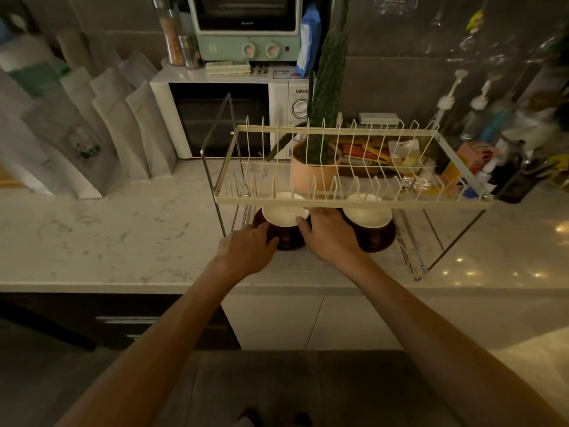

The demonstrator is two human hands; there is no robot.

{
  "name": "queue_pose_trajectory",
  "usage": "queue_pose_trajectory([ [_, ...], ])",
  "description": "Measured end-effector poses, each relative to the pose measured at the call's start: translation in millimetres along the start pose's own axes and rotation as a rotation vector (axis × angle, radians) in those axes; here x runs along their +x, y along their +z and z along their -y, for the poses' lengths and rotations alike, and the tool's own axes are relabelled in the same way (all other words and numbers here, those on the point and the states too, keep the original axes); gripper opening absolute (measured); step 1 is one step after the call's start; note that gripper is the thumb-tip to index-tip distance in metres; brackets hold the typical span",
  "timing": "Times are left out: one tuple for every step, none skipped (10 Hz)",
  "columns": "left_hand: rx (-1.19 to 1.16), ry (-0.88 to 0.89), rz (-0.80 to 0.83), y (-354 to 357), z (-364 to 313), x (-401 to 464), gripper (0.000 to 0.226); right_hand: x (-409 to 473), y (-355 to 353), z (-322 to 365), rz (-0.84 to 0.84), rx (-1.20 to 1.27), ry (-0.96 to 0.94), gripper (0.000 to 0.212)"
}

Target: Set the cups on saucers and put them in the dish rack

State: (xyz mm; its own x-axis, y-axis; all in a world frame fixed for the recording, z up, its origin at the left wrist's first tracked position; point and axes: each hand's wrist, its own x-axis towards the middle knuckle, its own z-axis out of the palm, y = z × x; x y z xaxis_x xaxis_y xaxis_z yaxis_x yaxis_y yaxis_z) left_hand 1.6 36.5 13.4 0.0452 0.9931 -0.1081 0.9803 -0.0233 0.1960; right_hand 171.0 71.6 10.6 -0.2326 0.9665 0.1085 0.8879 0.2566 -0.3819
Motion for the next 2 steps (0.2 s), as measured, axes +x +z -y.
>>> queue_pose_trajectory([
  [0.187,0.089,0.152,-18.8,-0.6,-14.1,0.053,-12.2,-19.7,7.6,0.12,-0.145,-0.051,0.045],
  [0.229,0.231,0.349,-44.3,-3.7,-29.3,0.057,-22.7,-43.0,19.6,0.254,-0.26,-0.102,0.04],
])
